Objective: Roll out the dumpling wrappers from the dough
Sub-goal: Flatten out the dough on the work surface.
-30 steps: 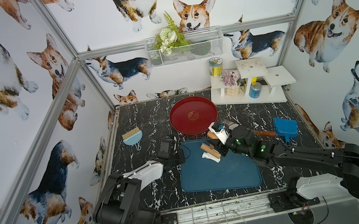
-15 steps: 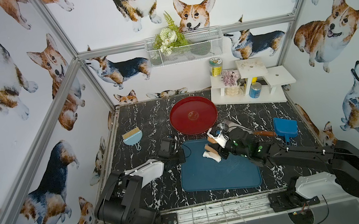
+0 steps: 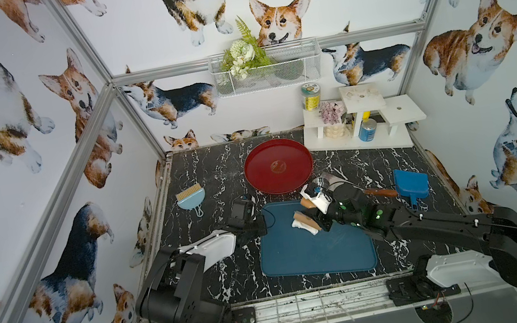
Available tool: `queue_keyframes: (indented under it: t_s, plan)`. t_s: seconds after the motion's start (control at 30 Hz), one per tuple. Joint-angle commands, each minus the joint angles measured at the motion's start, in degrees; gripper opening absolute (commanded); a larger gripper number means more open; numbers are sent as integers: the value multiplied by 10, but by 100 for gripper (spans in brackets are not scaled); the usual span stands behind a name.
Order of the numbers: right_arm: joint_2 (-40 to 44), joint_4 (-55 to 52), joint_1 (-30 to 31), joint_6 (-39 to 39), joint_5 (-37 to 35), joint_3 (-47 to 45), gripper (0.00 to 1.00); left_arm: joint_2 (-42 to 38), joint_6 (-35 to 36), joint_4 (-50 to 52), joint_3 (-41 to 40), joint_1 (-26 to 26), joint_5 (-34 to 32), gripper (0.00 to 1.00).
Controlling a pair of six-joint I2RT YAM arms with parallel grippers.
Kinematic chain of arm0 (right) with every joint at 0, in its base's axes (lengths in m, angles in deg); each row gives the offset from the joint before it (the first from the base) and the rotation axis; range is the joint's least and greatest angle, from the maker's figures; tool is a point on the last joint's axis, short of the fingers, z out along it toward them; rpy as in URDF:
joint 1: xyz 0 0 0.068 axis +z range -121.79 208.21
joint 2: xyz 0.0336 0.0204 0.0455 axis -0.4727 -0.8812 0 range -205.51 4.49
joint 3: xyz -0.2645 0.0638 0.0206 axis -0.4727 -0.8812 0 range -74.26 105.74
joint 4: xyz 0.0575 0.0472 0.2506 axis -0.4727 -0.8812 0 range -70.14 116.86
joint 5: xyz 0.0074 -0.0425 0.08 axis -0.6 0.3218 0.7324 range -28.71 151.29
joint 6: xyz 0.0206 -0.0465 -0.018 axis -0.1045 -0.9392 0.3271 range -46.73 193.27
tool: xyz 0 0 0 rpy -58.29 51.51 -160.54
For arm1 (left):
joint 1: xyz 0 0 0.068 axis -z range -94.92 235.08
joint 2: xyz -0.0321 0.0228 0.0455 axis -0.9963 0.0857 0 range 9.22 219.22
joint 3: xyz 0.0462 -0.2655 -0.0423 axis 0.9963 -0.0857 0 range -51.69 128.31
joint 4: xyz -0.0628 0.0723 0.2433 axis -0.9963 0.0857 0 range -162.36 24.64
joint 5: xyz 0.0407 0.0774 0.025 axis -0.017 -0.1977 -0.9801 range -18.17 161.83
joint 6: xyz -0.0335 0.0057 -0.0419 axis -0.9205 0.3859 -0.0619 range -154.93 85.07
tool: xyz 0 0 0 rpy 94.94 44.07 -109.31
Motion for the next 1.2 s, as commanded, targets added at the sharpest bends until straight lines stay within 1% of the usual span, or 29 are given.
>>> queue_keyframes:
  t_s: [0.0,0.1,0.17,0.37,0.5,0.67,0.93,1.17]
  plan:
    - [-10,-23,1,24,-2,3,0,4,19,2,4,-1,-18,0]
    - [-28,-24,1,26,-27,-2,0,5,20,1,2,-1,-17,0]
    - [-39,-27,0,28,-28,-3,0,5,21,0,1,-2,-18,0]
    - [-53,-41,-1,49,25,-10,0,7,20,-1,1,-5,-24,0]
    - [-59,-66,0,63,44,-17,0,8,18,-2,1,-7,-26,0]
    - [-56,-69,-1,98,79,-46,0,9,17,-4,1,-9,-29,0]
    - [-46,-69,0,124,87,-75,0,9,16,-5,-1,-11,-27,0]
    - [-72,-69,0,131,96,-76,0,8,15,-5,-1,-10,-26,0]
